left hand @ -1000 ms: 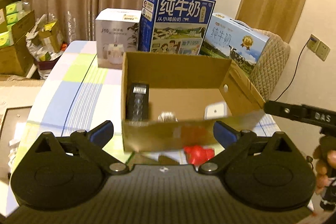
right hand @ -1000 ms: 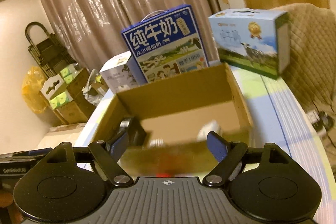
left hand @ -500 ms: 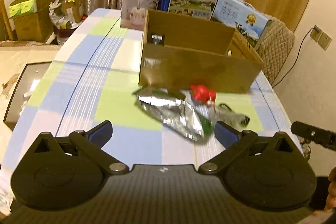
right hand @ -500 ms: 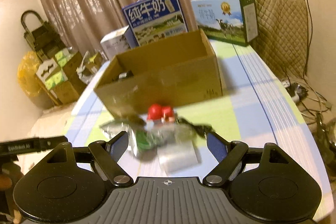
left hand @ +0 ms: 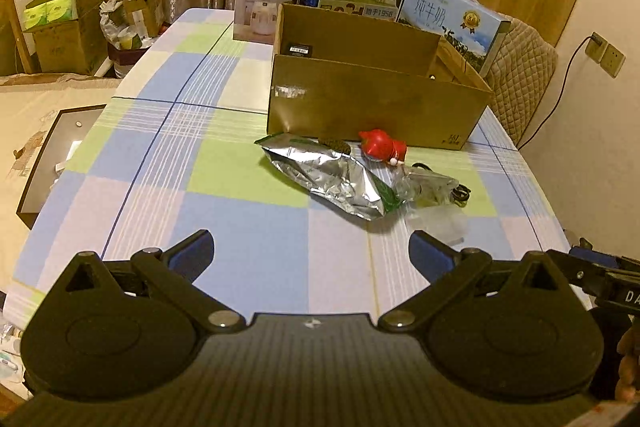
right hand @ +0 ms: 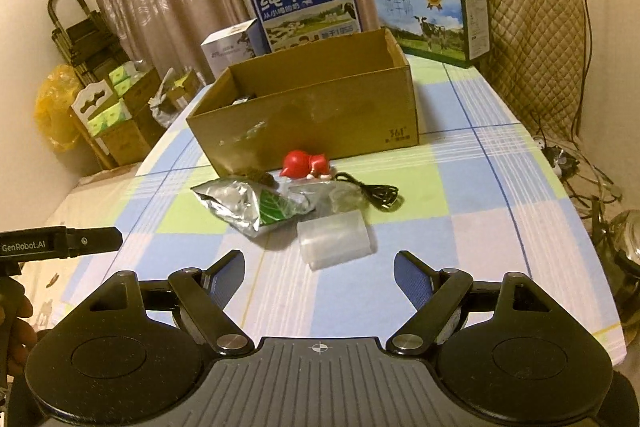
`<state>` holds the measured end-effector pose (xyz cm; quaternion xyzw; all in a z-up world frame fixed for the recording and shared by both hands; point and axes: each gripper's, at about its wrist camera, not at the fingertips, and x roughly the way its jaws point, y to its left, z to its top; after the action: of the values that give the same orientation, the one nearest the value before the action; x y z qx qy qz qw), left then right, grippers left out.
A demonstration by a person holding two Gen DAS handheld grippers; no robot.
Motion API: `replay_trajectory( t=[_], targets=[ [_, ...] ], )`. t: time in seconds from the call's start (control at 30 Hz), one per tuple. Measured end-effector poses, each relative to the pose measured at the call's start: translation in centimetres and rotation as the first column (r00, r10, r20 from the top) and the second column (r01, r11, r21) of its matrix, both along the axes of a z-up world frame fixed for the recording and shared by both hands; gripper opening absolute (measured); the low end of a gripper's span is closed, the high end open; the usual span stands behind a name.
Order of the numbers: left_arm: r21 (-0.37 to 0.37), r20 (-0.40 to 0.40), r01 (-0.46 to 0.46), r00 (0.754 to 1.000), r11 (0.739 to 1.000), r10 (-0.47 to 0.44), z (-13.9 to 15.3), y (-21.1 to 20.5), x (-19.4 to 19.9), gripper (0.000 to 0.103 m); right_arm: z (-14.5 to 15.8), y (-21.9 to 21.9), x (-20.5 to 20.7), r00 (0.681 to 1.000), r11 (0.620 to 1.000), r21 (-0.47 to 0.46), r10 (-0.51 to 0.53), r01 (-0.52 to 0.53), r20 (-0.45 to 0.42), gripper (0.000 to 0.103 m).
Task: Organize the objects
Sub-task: 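Withdraw both tools and move toward the clear plastic cup and foil bag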
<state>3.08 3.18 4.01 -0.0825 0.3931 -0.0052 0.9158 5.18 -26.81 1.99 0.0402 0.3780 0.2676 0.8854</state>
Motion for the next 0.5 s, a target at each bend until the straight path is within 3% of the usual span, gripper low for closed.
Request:
replay_trajectory(
  t=[0.2,0.5],
  targets=[
    [0.017,-0.032,-0.003,0.999,1.0,0.003,-0.2,0.0,-0.2,0.102,-0.4,0.4,-0.1,1.0,1.0,-0.001,0.015,-0.015,-0.009,0.079],
    [-0.019,-0.081,-0.021,0.996,1.0,0.019,-1.0,0.2,0.2,0.102,-1.1,0.3,0.0,1.0,1.0,-0.016,0.012,-0.013,-0.023,0.079]
  ],
)
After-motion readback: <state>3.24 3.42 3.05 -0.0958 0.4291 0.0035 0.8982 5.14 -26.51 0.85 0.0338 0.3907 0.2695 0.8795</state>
